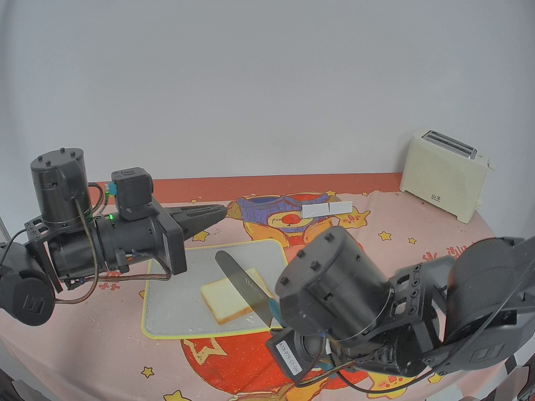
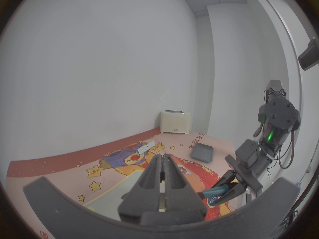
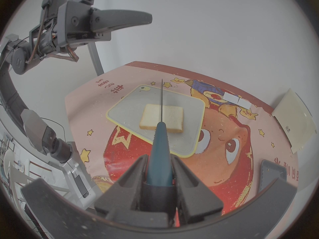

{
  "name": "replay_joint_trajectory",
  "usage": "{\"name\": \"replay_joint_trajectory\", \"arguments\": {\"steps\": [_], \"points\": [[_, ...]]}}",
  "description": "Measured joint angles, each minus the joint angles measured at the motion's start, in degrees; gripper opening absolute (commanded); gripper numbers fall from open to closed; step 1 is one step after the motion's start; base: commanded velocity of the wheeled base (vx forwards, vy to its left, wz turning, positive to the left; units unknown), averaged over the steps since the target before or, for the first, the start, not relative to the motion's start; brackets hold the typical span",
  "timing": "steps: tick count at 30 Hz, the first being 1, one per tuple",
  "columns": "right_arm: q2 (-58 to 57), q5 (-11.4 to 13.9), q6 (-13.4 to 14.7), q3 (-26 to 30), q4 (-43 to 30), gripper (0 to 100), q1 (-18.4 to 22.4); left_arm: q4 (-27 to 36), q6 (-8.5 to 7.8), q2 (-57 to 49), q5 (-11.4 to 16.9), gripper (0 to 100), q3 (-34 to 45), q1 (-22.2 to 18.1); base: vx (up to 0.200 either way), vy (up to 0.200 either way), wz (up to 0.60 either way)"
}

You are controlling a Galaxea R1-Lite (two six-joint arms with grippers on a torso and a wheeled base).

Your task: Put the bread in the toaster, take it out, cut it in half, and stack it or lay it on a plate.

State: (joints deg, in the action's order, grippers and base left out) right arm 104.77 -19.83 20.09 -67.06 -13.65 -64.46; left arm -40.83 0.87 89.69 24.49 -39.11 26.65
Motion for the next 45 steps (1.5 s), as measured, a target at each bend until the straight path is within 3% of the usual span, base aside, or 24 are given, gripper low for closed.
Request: {"name": "replay_joint_trajectory", "arguments": {"steps": [33,45], "points": [[3.0,-1.3,-0.8,0.3,3.4,0,0.4,-1.2,-0.22,8.5,0.0,0,-1.1,0.5,0.0,0.0,0.0],[3.0,-5.6,-4.3,0.4,3.4,0,0.1,-1.2,0.17,8.8,0.4,0,-1.0,0.7,0.0,0.0,0.0]]}}
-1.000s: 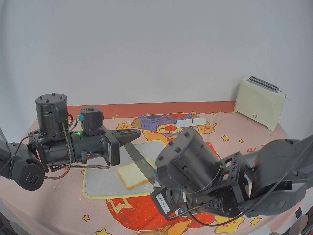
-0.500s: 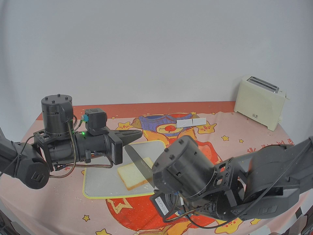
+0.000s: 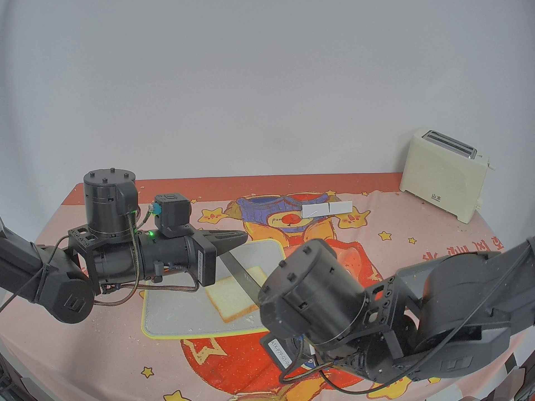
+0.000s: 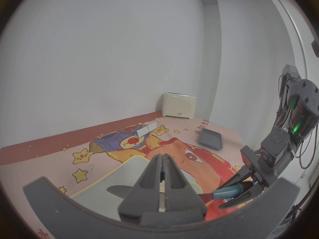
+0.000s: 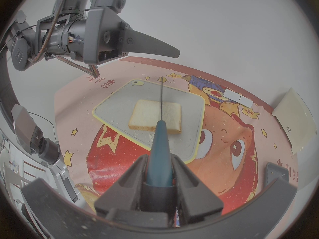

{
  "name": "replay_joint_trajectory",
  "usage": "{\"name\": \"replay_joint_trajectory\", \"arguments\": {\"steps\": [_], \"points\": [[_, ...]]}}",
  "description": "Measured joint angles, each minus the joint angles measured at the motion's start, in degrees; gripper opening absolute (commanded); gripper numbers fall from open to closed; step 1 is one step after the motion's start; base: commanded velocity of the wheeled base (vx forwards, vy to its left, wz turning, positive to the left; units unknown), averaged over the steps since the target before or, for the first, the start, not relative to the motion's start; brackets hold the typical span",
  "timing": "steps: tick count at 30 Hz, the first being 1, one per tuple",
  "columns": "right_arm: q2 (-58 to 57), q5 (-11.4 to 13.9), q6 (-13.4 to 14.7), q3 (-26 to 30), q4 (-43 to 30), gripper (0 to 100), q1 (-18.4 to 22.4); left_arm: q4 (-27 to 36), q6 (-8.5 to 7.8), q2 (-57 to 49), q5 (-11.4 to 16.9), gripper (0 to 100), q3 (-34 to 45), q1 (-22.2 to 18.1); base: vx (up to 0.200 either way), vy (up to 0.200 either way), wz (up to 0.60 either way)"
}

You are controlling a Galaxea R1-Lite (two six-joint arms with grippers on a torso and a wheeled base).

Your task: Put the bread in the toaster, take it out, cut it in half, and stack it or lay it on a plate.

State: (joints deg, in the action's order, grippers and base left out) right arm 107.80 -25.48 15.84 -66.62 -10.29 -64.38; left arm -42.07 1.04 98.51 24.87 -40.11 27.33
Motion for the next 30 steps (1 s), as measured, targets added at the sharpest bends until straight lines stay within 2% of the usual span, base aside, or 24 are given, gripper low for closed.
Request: {"name": "replay_joint_trajectory", "arguments": {"steps": [30], "points": [[1.3,-0.4,-0.2,-0.5,0.1,0,-0.2,0.0,-0.13,-0.4,-0.2,0,1.6,0.0,0.0,0.0,0.0]]}}
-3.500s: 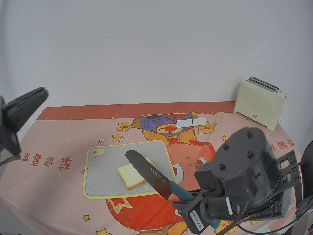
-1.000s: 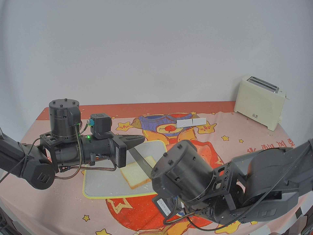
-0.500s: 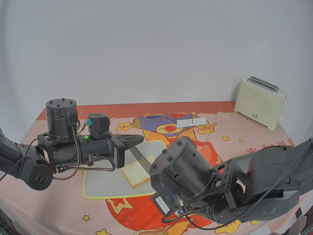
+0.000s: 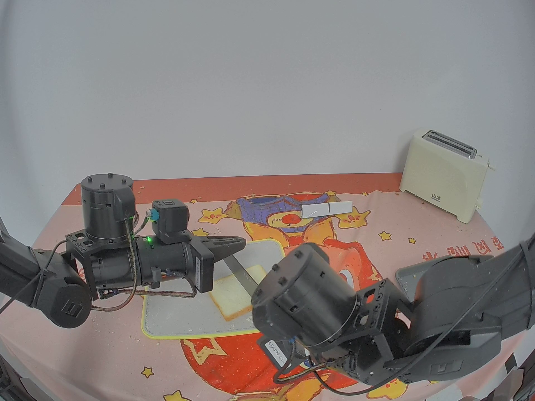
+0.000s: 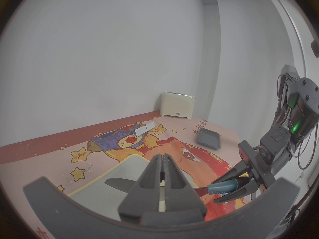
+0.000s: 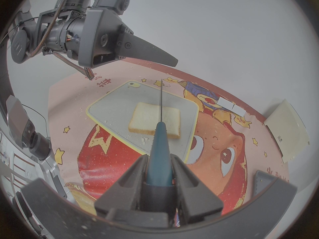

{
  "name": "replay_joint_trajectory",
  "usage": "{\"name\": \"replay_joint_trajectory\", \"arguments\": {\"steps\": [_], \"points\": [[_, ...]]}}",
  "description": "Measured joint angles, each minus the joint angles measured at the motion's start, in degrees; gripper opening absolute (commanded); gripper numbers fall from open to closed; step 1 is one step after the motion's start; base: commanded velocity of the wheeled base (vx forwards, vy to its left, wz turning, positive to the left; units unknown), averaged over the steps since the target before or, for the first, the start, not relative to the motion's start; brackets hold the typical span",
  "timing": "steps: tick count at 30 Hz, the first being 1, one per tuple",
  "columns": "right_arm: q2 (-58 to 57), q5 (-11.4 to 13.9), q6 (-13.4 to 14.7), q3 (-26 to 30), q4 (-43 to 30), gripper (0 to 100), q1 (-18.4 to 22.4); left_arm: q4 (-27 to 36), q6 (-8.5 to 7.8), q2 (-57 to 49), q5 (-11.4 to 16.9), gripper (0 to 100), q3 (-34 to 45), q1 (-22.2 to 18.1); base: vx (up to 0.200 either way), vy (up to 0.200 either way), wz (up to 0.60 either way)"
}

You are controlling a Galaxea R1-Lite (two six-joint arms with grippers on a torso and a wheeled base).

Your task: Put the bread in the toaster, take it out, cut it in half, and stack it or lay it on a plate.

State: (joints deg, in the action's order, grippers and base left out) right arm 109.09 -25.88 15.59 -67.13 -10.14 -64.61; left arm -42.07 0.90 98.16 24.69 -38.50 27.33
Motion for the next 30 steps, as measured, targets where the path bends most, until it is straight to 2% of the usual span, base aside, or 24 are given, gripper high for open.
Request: {"name": "replay_joint_trajectory", "arguments": {"steps": [7,14,30], "points": [[0.4,0.0,0.1,0.0,0.0,0,-0.3,-0.4,-0.06,1.4,-0.1,0,0.3,-0.1,0.0,0.0,0.0],[0.7,0.0,0.1,-0.1,0.0,0,-0.3,-5.1,0.1,4.1,-0.1,0,0.6,-0.1,0.0,0.0,0.0],[0.7,0.0,0.2,-0.1,0.0,0,-0.3,-7.0,0.07,5.7,-0.1,0,3.2,-0.3,0.0,0.0,0.0]]}}
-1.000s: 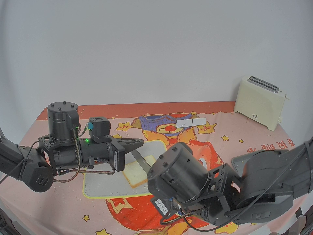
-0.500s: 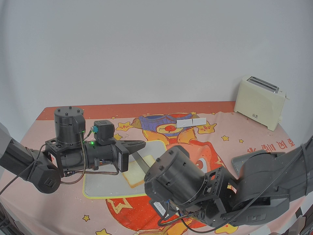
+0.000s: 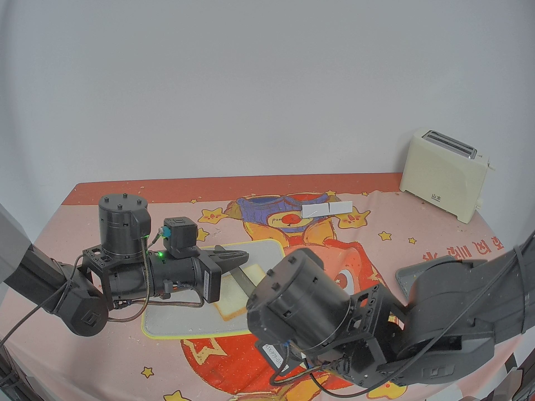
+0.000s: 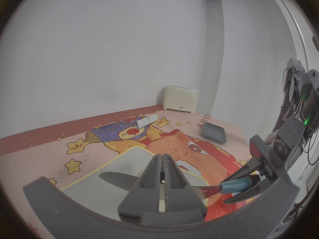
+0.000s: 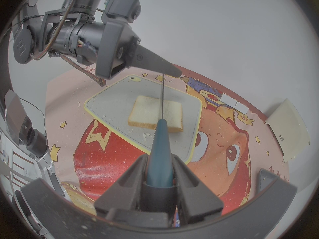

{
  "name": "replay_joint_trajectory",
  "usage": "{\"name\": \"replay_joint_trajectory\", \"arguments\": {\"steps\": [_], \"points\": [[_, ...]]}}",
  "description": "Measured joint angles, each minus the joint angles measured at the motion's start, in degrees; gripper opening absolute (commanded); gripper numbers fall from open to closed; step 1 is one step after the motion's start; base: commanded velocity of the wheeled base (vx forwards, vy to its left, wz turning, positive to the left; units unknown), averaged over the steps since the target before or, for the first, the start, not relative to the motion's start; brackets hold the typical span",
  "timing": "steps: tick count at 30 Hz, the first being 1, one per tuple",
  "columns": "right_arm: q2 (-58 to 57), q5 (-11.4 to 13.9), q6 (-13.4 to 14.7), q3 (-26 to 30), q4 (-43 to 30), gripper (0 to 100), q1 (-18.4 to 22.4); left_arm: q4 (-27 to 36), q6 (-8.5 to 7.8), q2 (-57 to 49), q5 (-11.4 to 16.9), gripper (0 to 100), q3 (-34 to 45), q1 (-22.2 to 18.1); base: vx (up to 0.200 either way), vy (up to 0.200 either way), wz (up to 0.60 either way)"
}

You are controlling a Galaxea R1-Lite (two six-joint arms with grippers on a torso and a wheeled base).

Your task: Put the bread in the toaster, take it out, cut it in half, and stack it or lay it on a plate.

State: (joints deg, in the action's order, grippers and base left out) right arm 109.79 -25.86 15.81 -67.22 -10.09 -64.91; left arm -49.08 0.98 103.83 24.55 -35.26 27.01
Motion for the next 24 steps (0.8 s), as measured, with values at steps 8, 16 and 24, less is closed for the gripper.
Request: {"name": "replay_joint_trajectory", "arguments": {"steps": [8,16,24], "points": [[0.0,0.0,0.0,0.0,0.0,0,0.0,-0.3,0.0,0.6,0.0,0,0.2,-0.1,0.0,0.0,0.0],[0.0,-0.1,0.0,-0.1,0.0,0,0.0,-1.6,0.0,2.0,0.0,0,0.3,-0.2,0.0,0.0,0.0],[0.0,0.0,-0.1,-0.9,-0.2,0,0.0,-3.2,0.13,3.0,0.0,0,0.6,-0.2,0.0,0.0,0.0]]}}
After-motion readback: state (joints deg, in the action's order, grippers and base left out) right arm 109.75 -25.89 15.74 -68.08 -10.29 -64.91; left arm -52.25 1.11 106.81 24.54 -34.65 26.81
